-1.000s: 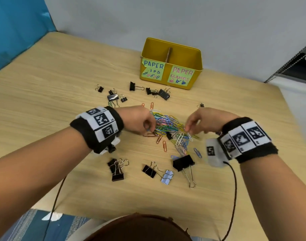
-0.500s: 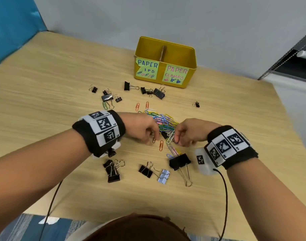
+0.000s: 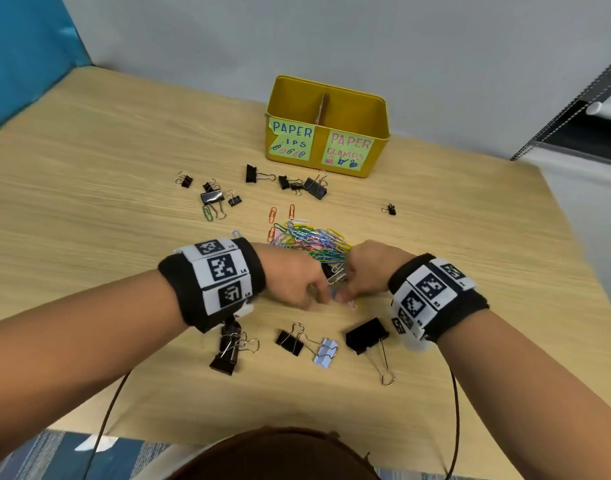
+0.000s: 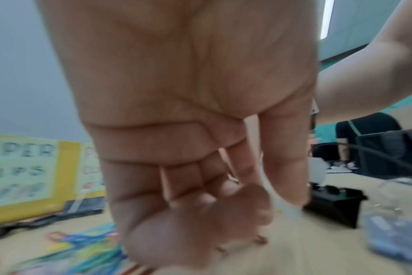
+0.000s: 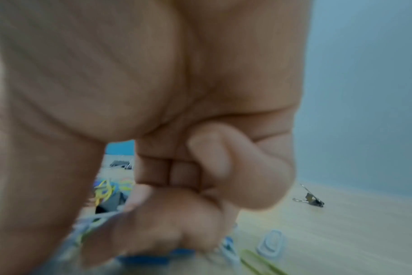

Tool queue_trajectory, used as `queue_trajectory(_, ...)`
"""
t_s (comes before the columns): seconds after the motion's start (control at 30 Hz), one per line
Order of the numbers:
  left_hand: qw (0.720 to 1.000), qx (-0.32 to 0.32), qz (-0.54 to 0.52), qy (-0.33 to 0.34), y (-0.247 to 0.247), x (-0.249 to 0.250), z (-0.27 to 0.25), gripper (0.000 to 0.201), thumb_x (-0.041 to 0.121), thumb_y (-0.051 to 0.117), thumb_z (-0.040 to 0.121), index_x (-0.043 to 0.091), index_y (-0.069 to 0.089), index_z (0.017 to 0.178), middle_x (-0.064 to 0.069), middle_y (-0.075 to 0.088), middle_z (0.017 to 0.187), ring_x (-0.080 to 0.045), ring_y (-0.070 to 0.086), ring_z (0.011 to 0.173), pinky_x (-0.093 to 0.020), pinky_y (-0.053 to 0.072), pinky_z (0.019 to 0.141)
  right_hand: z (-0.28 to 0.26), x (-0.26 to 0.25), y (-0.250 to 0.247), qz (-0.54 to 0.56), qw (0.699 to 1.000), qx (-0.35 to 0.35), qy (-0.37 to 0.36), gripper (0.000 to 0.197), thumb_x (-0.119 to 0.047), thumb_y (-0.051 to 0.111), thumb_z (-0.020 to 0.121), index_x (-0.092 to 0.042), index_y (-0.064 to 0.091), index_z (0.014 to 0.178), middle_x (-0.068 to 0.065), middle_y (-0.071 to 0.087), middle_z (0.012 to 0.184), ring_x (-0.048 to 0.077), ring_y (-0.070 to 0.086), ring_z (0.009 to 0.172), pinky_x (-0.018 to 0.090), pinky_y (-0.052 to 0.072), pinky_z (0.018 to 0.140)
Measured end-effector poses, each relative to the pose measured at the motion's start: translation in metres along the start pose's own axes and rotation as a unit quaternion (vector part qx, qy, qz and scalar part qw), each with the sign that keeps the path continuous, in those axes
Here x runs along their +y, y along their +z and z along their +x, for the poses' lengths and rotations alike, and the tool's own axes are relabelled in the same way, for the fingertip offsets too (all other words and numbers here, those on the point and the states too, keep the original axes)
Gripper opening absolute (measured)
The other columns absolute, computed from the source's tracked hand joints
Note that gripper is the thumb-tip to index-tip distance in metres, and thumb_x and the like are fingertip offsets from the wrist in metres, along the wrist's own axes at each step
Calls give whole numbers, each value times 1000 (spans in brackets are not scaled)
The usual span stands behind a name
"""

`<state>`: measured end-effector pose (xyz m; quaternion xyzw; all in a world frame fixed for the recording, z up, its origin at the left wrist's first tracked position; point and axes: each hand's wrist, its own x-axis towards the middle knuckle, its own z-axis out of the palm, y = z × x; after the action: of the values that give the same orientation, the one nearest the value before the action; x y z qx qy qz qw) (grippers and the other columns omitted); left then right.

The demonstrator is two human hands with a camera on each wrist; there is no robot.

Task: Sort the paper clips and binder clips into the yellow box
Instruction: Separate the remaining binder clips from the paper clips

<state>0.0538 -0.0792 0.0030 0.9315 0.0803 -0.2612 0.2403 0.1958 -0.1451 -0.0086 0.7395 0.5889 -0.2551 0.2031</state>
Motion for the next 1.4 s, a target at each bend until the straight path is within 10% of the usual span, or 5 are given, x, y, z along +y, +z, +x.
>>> queue_trajectory(0.43, 963, 182, 10, -200, -4, -47, 0, 57, 13, 68, 78, 14, 44, 129, -11, 42, 123, -28, 55, 103, -30, 46, 71, 4, 3, -9, 67, 995, 70, 1, 16, -31, 69, 80, -16, 61, 82, 3, 58, 83, 21, 55, 83, 29, 43, 68)
queue_trajectory(0.7, 965, 167, 36, -200, -9, -34, 24, 73, 38, 71, 74, 17, 37, 135, -12, 40, 128, -30, 41, 121, -42, 47, 94, 24, 3, -10, 105, 989, 102, 24, 93, -43, 79, 66, -25, 30, 143, 12, 40, 132, 32, 44, 123, 41, 42, 103)
queue_trajectory(0.93, 962, 204, -21, -180, -16, -43, 24, 29, 7, 54, 88, 10, 57, 116, -11, 55, 107, -19, 58, 79, -26, 49, 58, 35, 7, -18, 207, 970, 129, -19, 39, -17, 69, 82, -12, 59, 120, 6, 55, 104, 18, 54, 95, 20, 43, 74)
queue_trajectory(1.07, 948, 234, -94, -196, -19, -54, 16, 36, 3, 52, 89, 9, 60, 124, -12, 62, 121, -27, 57, 111, -30, 46, 94, 44, 21, -11, 367, 918, 149, 11, 21, -1, 62, 85, -3, 67, 106, 4, 58, 78, 4, 57, 53, 7, 48, 44)
queue_trajectory(1.4, 891, 268, -330, -160, -39, -79, 5, 27, -2, 56, 88, 0, 62, 114, -4, 59, 67, -14, 58, 58, -35, 58, 75, 40, 33, -42, 552, 816, 168, -37, 15, 11, 60, 83, 4, 66, 93, -10, 65, 44, -2, 61, 41, 10, 54, 48)
